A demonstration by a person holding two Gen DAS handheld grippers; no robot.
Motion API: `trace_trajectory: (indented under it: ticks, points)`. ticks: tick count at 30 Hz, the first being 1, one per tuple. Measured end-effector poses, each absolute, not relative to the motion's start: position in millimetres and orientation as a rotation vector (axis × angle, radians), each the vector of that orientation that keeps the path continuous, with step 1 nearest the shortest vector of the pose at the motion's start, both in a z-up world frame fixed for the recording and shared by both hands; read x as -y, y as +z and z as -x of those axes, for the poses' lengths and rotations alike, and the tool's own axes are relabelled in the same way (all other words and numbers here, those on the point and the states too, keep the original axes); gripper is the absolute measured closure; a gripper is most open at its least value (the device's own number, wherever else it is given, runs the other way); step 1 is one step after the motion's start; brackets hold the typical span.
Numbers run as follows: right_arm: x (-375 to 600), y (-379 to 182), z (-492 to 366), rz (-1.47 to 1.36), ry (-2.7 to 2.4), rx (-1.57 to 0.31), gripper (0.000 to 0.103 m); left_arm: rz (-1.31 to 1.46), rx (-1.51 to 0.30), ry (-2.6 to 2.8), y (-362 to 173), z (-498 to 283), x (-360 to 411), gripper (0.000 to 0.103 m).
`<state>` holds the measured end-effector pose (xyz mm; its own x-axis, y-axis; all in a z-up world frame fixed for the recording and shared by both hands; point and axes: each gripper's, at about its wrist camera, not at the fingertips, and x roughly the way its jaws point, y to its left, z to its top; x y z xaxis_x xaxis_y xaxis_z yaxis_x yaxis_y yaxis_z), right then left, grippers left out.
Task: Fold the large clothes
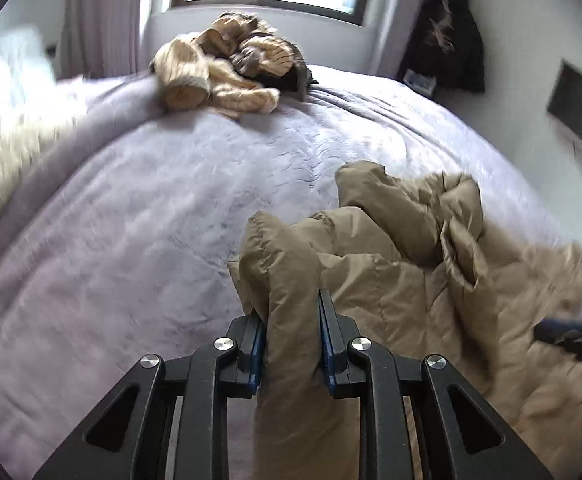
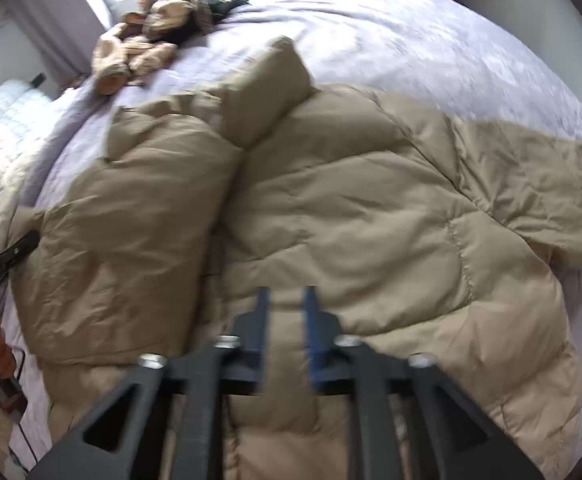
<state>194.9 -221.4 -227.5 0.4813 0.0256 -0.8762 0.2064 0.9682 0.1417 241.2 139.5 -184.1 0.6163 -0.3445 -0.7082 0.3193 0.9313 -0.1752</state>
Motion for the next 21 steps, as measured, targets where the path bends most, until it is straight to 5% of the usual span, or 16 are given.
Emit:
trace_trajectory:
  ticks: [1,6,8,10,13,15,18,21]
  points:
    - [213.4,-221.3,-192.3,-0.234,-0.085,-1.043,0.032,0.032,-0.836,-0.376,-186.5,-244.2,-139.8,0.079]
    - [156.1,-199.6,-194.0,-0.198,0.142,-0.947,0.033,0.164,-0.925,-0.327,-214.7,-276.6,-158.9,0.079]
    - [126.1,-199.9,-201.5,-0.203,0.280,-0.942,0.040,0.160,-0.938,-0.326,-219.2,-278.2,-160.2,0.079]
    - [100.7,-212.7,-216.3,-0.213,0.357,-0.968,0.065,0.135,-0.944,-0.320,-227.3,-283.7,-155.7,0.079]
    - [99.0,-245.3,-253.5,-0.291,0.303,-1.059,0.073,0.126,-0.958,-0.292,-236.3,-288.5,-157.1,0.078]
    - [114.9,-258.6,-268.2,-0.225,0.102,-1.087,0.077,0.151,-0.968,-0.274,-240.5,-291.5,-160.6,0.073]
    - [165.7,-264.5,-255.8,-0.234,-0.203,-1.106,0.077,0.148,-0.964,-0.204,-233.9,-289.9,-167.8,0.041]
    - [216.9,-266.8,-230.0,-0.400,-0.261,-1.121,0.074,0.157,-0.908,-0.197,-209.4,-278.6,-185.3,0.041]
